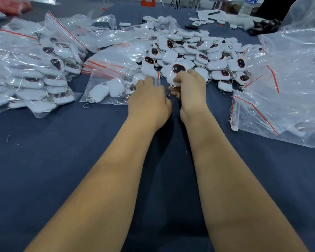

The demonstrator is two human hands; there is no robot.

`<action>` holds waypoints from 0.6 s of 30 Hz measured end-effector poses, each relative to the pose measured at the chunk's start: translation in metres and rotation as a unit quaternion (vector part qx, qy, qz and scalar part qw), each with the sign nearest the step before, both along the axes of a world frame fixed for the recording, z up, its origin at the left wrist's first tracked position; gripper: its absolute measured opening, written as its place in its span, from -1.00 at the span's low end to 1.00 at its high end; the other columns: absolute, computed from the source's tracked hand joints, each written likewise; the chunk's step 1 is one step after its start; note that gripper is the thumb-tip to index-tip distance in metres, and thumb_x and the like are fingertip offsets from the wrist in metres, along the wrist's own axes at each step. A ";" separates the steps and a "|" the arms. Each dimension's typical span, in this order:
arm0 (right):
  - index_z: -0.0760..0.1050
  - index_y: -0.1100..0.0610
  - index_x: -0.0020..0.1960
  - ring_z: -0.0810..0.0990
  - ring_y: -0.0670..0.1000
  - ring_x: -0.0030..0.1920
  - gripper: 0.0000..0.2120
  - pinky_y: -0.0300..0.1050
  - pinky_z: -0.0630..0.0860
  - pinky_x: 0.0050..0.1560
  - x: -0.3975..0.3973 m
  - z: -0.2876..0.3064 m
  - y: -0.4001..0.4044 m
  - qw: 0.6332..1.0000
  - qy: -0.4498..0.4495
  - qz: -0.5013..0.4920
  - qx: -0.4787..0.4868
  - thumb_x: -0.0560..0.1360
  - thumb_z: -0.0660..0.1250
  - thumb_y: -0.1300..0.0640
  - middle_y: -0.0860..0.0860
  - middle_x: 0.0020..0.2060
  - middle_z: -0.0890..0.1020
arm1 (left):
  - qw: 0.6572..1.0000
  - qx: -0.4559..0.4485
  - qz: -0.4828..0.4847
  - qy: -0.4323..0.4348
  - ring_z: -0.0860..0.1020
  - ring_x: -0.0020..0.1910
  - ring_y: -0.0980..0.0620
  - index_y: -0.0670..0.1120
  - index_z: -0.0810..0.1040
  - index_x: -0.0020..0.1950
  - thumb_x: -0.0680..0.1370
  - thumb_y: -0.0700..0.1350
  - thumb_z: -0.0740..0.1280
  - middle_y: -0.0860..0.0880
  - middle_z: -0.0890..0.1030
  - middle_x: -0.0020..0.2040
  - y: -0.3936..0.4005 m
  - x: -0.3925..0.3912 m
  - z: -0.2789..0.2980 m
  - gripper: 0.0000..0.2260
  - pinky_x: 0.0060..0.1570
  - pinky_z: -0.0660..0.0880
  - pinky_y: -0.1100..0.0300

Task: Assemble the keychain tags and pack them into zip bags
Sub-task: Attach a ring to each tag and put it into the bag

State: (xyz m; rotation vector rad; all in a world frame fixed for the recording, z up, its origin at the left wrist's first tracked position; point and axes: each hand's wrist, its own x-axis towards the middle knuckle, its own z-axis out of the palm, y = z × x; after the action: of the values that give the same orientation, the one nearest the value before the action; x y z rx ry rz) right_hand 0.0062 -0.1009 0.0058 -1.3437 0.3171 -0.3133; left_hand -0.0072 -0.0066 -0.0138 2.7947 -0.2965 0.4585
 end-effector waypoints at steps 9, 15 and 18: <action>0.45 0.14 -0.22 0.46 -0.04 -0.48 -0.84 -0.22 0.43 -0.43 -0.001 0.003 0.001 0.999 -0.006 0.039 0.017 0.53 0.28 0.25 0.04 -0.36 0.54 | 0.971 -0.233 0.008 0.047 0.48 0.01 -0.09 -0.10 0.68 0.03 0.54 -0.16 0.17 -0.12 0.53 0.04 0.008 0.006 0.007 -0.72 -0.13 0.36 0.11; 0.50 0.15 -0.20 0.50 -0.01 -0.33 -0.89 -0.23 0.47 -0.35 -0.002 0.000 0.002 0.993 -0.019 0.103 -0.051 0.50 0.34 0.25 0.04 -0.32 0.57 | 0.820 -0.564 0.032 0.096 0.30 -0.29 0.02 -0.07 0.42 -0.32 0.48 -0.19 0.23 -0.08 0.38 -0.35 0.013 0.006 0.016 -0.83 -0.23 0.25 0.11; 0.46 0.14 -0.23 0.48 0.01 -0.28 -0.86 -0.21 0.48 -0.30 -0.003 -0.002 0.004 0.988 -0.027 0.119 -0.100 0.49 0.36 0.23 0.07 -0.30 0.53 | 0.779 -0.615 0.039 0.110 0.31 -0.26 -0.01 -0.10 0.49 -0.20 0.47 -0.19 0.27 -0.10 0.41 -0.26 0.015 0.007 0.019 -0.94 -0.22 0.26 0.12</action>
State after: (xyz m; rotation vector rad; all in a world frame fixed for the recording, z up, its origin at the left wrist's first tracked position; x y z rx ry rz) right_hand 0.0029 -0.0970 0.0037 -1.5508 0.0800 -0.1838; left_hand 0.0001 0.0083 0.0054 1.5230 0.1597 0.1908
